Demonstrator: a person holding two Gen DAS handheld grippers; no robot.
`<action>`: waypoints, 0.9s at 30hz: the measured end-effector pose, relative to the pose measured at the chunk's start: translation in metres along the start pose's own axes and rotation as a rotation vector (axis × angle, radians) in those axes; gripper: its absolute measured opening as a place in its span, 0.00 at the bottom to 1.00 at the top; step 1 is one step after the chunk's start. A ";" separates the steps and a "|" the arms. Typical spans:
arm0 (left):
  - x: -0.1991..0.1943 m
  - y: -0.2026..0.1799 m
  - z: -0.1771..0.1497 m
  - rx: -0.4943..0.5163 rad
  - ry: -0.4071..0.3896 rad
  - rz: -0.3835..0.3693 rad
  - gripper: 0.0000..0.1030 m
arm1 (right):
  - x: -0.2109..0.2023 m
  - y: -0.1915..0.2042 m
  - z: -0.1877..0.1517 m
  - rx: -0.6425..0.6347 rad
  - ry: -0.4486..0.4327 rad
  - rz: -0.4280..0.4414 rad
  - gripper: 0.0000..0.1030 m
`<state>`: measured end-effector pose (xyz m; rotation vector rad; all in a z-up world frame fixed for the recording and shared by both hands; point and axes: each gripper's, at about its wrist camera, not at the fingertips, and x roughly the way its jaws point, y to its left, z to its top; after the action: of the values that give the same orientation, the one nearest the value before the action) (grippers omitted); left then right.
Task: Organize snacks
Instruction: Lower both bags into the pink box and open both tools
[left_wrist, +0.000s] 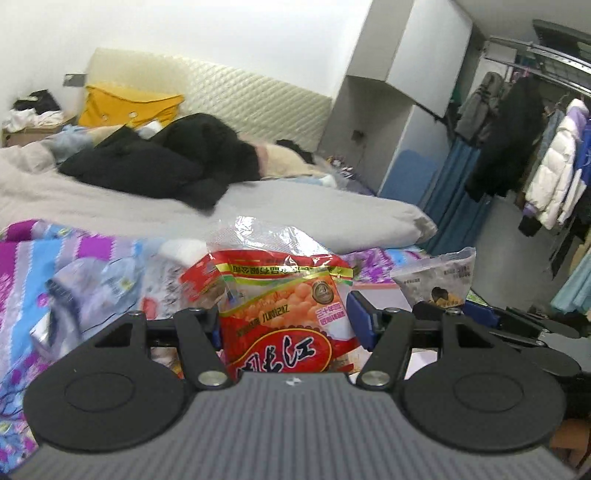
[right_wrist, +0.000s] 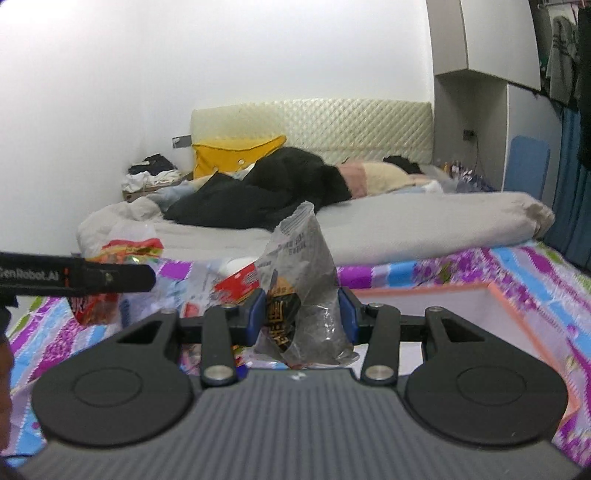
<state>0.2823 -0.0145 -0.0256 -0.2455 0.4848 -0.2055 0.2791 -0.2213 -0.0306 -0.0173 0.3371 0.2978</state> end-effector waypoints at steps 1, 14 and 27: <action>0.004 -0.006 0.002 0.003 0.001 -0.008 0.66 | 0.000 -0.007 0.001 0.002 -0.002 -0.009 0.44; 0.102 -0.081 -0.029 0.050 0.174 -0.112 0.66 | 0.020 -0.095 -0.033 0.070 0.113 -0.131 0.44; 0.179 -0.094 -0.070 0.089 0.318 -0.068 0.73 | 0.055 -0.139 -0.090 0.162 0.277 -0.141 0.47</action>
<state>0.3906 -0.1620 -0.1368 -0.1421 0.7814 -0.3346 0.3396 -0.3444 -0.1385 0.0779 0.6310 0.1265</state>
